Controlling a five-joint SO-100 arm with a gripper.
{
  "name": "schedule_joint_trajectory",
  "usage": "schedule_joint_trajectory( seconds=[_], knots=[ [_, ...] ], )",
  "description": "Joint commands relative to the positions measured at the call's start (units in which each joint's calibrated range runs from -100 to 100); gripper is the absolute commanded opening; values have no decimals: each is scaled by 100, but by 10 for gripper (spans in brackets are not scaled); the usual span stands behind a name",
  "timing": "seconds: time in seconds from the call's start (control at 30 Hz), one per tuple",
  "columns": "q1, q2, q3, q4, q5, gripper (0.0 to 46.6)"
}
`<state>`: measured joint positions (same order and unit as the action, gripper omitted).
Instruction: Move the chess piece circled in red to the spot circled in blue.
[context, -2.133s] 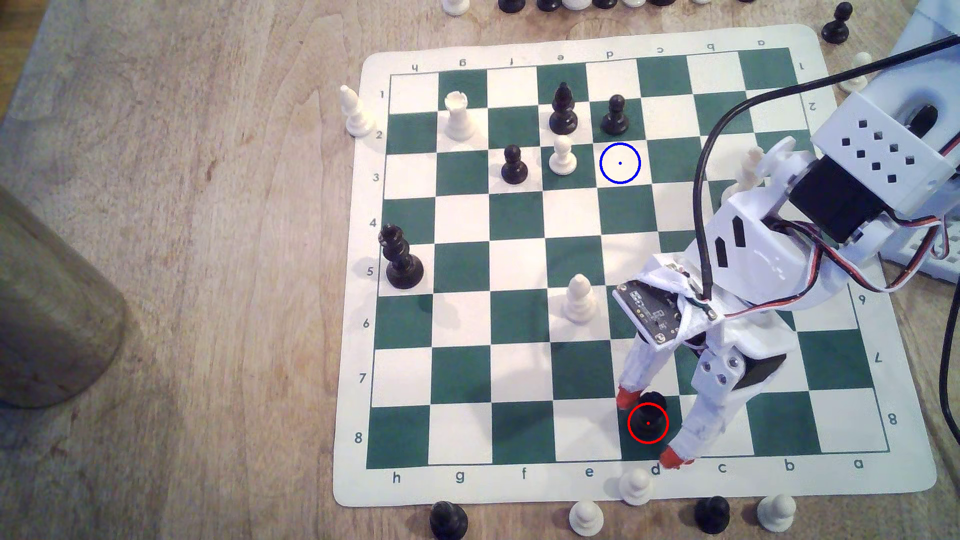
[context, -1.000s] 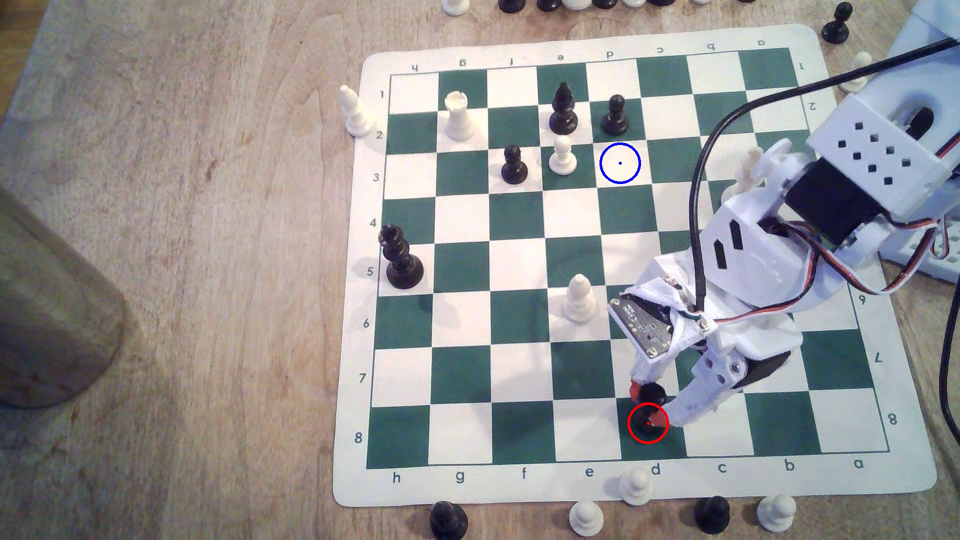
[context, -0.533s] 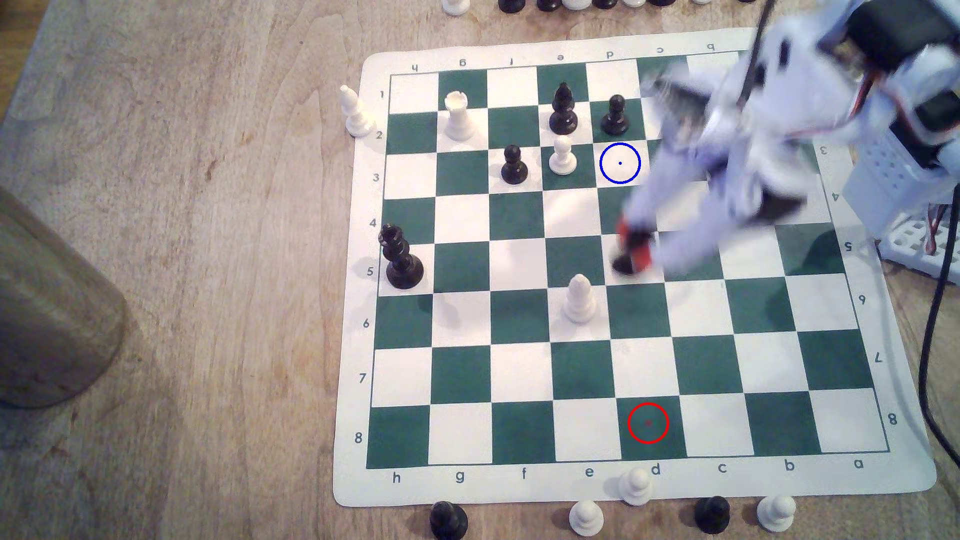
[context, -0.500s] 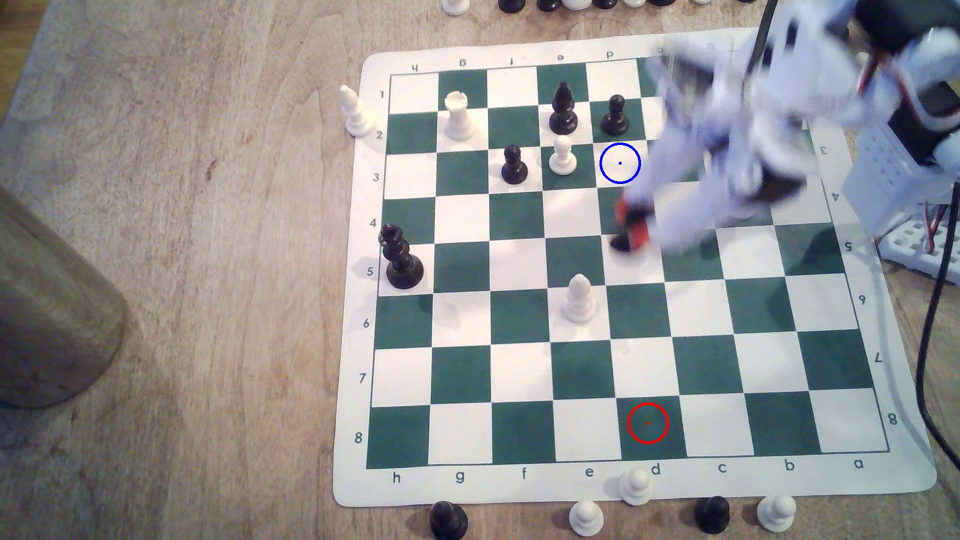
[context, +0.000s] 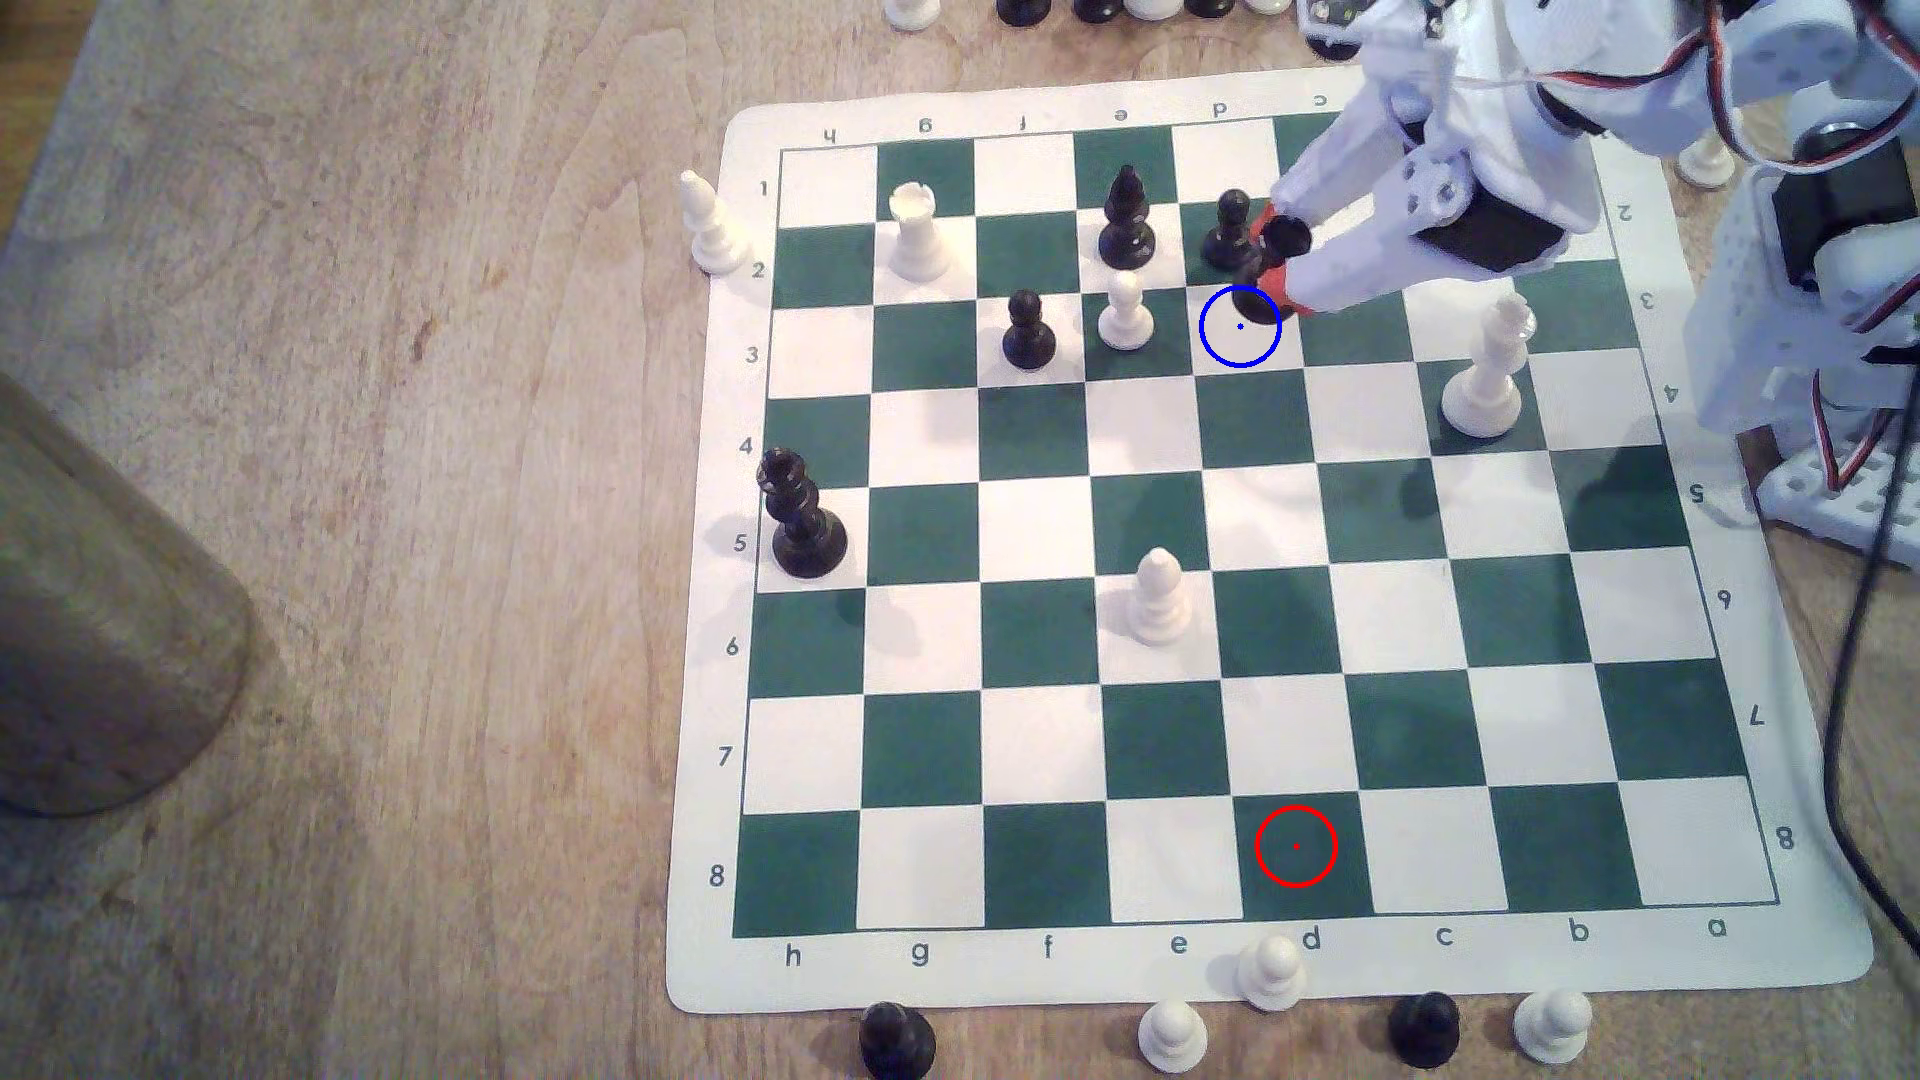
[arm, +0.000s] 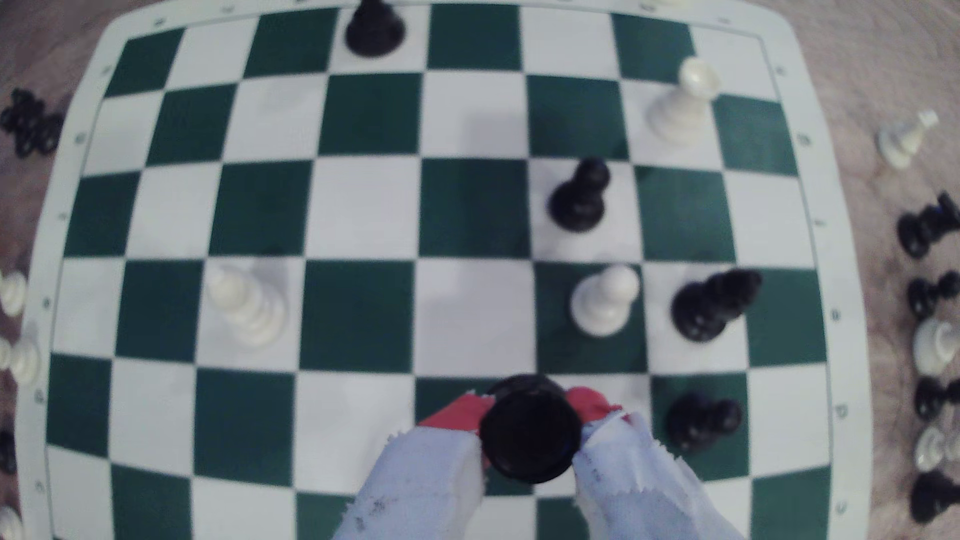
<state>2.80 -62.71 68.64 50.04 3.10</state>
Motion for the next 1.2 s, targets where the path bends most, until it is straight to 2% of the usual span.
schedule_joint_trajectory(
  seconds=[0.0, 0.6, 1.17],
  knots=[
    [381, 796, -164, -639, 49, 7],
    [584, 2850, -228, -1925, 20, 10],
    [694, 2901, -92, -2064, 29, 20]
  ],
)
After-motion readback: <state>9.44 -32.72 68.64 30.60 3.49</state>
